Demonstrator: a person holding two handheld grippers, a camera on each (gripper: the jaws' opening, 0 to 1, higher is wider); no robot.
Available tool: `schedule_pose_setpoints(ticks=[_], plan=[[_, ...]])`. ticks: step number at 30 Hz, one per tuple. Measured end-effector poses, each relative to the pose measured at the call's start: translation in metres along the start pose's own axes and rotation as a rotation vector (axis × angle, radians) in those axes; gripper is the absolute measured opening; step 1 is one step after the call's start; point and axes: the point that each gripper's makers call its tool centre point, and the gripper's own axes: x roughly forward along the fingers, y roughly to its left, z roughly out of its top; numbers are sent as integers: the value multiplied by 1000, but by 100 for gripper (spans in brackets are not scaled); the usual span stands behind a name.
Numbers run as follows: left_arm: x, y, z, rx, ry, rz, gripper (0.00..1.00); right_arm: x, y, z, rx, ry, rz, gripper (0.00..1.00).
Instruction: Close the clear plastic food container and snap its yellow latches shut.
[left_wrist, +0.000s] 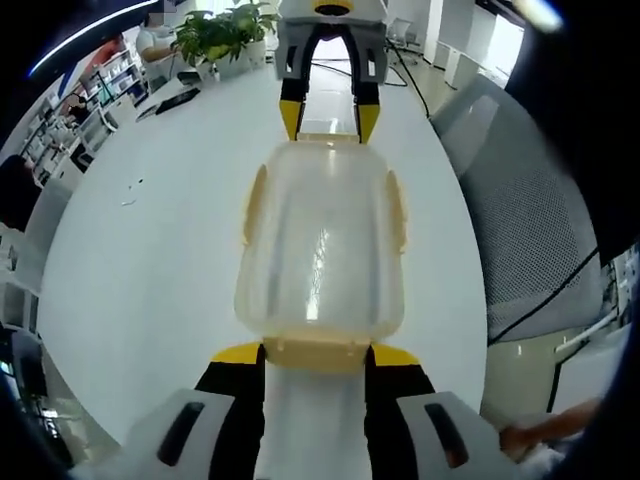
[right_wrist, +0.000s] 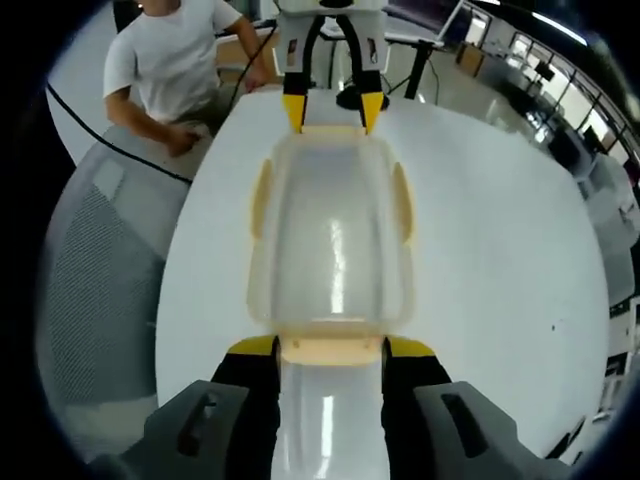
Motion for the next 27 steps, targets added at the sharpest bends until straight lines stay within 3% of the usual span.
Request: schedule_pose_setpoints(ticks=[16,27], plan=[[15,3,57,16,-36,1,32,-35,-3,-45,13,18,-9,36],[30,4,86,14,-46,-2,33,-48,-5,-76,16,32,-6,36]])
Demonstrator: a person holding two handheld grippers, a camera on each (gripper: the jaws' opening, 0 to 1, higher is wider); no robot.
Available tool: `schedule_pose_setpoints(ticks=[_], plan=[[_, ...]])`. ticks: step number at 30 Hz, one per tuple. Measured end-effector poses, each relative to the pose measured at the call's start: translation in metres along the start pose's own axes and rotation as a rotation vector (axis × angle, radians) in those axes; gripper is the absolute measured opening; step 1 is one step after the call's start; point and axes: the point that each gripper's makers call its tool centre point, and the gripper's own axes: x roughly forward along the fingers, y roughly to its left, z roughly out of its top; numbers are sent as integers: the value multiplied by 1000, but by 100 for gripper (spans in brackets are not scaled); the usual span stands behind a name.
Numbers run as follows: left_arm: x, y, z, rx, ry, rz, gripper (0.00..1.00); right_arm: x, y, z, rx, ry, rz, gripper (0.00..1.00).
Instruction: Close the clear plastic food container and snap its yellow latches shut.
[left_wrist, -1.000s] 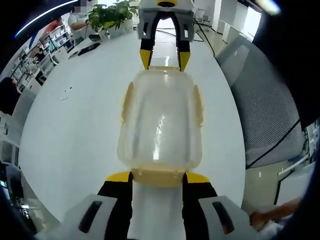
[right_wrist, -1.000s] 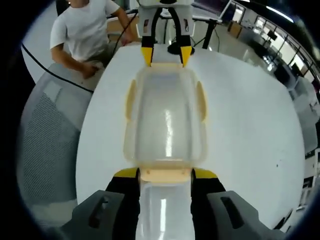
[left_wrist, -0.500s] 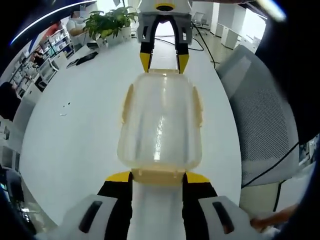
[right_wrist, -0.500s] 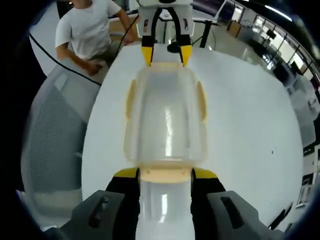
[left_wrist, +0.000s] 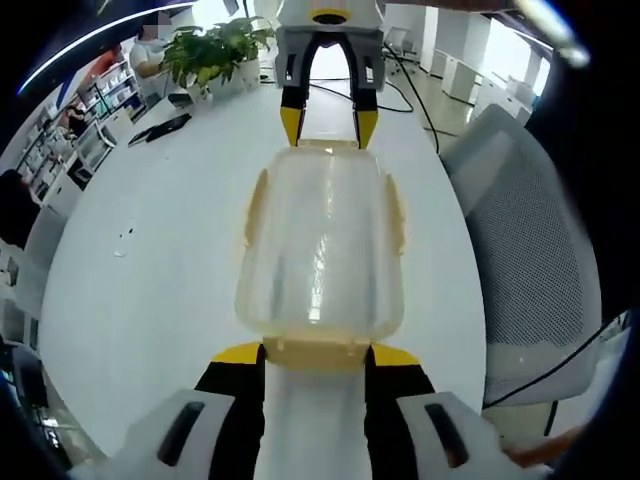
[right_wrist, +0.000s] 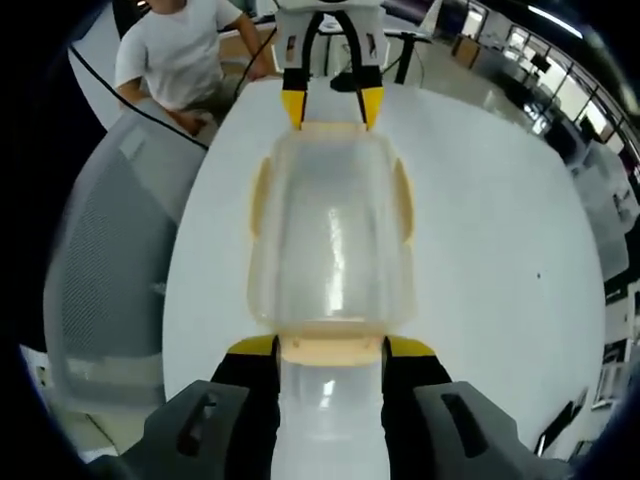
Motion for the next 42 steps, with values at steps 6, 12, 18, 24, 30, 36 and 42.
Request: schedule_pose_setpoints(ticks=[6,12,18,24,30,36,42], plan=[[12,0,16,-8,-8,-6,33,-6,-2,-20,1,7,2,36],[26,1,31,-9,-11,-12,33,-8,-4,-38,3,24,1,36],[37,3,42,-9,-11,-21,33,-8,-6,-55,10,44,9,36],[44,6,53,-11,-19,-22,33,-7,-10,-70,17,66,14,36],[54,7,60,-11,-18,-29,33,-3,-12,-83,22,86,25,37],[61,9,63,-7,-11,-30,33,-5,-14,-90,28,88,29,37],[62,9,67,-14,-20,-34,33,-8,-13,-93,32,91,30,37]])
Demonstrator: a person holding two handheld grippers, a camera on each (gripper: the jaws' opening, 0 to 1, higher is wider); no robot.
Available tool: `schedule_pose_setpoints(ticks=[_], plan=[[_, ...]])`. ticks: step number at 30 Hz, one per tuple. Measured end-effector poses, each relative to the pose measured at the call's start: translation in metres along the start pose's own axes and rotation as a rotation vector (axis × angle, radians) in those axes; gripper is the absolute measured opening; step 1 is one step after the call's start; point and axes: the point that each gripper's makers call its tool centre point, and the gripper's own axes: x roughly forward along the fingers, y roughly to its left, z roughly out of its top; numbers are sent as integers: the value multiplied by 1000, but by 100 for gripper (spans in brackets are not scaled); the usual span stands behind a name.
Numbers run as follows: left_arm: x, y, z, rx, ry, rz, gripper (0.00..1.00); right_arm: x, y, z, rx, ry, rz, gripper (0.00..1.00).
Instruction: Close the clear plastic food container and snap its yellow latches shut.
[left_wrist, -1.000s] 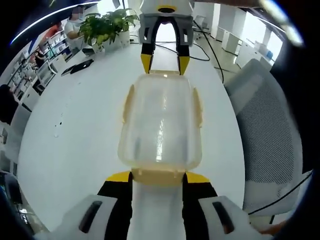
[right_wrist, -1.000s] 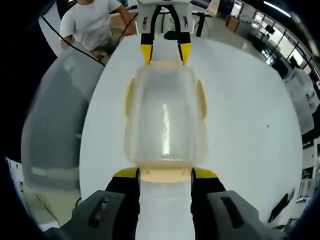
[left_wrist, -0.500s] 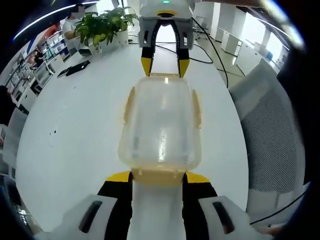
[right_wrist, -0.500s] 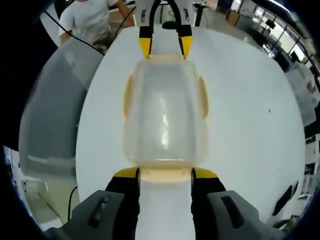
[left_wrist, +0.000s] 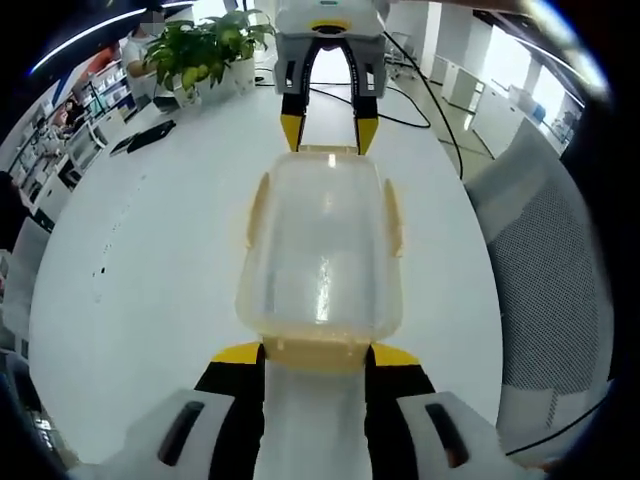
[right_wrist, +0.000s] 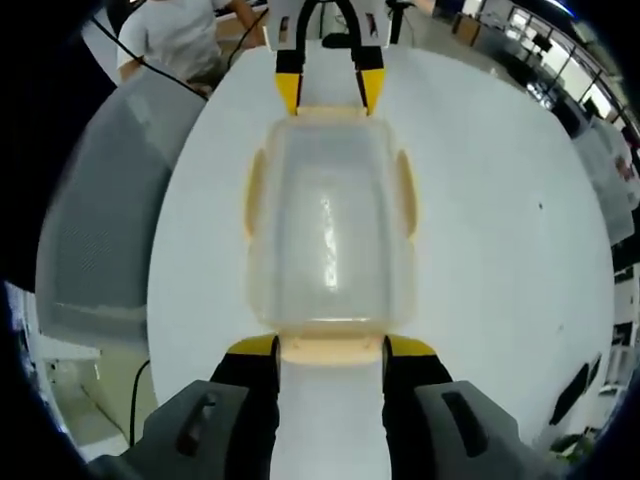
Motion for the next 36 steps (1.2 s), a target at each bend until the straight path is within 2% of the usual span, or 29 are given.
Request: schedule_pose_setpoints(ticks=[8,19,27,33,36], plan=[[5,-1,6,4,-4,-1,33,-1,1,-7,5,8,-2,37],[9,-1,5,1,-1,10,33,1,-3,-10,-13,33,-33,38],[11,-2,2,-19,-9,30,32,2,-3,-13,24,24,-42,38],[9,-5,-1,-38,-15,43,39,1,0,-13,42,17,-44,39],[4,-3,1,-80,-37,55,41,-2,0,-14,62,8,-52,39]])
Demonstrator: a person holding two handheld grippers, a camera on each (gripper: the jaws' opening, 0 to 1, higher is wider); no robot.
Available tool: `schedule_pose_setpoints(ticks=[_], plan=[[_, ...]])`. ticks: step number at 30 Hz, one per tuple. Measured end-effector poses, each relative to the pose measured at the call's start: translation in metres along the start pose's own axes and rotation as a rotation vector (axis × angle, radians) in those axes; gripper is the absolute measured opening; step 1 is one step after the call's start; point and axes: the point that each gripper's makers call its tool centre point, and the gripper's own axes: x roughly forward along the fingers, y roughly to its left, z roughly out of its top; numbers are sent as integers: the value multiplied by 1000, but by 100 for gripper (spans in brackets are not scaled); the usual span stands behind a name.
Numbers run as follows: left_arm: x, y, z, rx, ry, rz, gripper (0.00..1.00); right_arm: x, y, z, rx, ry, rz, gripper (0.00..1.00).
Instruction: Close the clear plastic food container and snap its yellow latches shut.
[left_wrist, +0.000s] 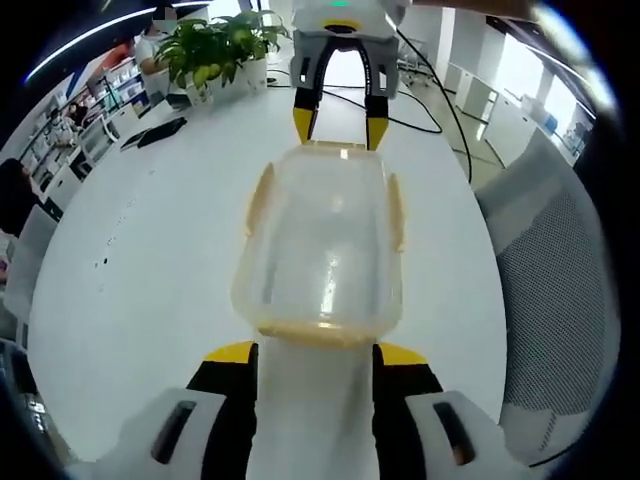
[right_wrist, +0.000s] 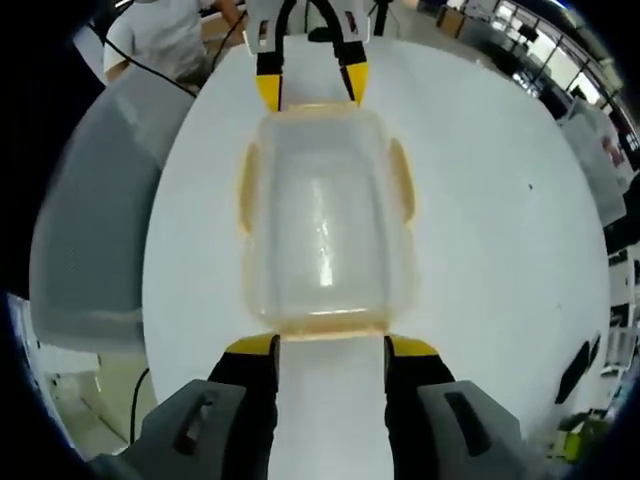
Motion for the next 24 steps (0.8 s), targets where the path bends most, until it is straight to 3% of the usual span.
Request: schedule_pose_setpoints(ticks=[12,24], plan=[[-16,7,4,-111,-32,86,41,-21,0,7,148,-91,-61,36],[-25,9,10,-288,-98,169,40,-31,-3,16,371,-196,-163,34]])
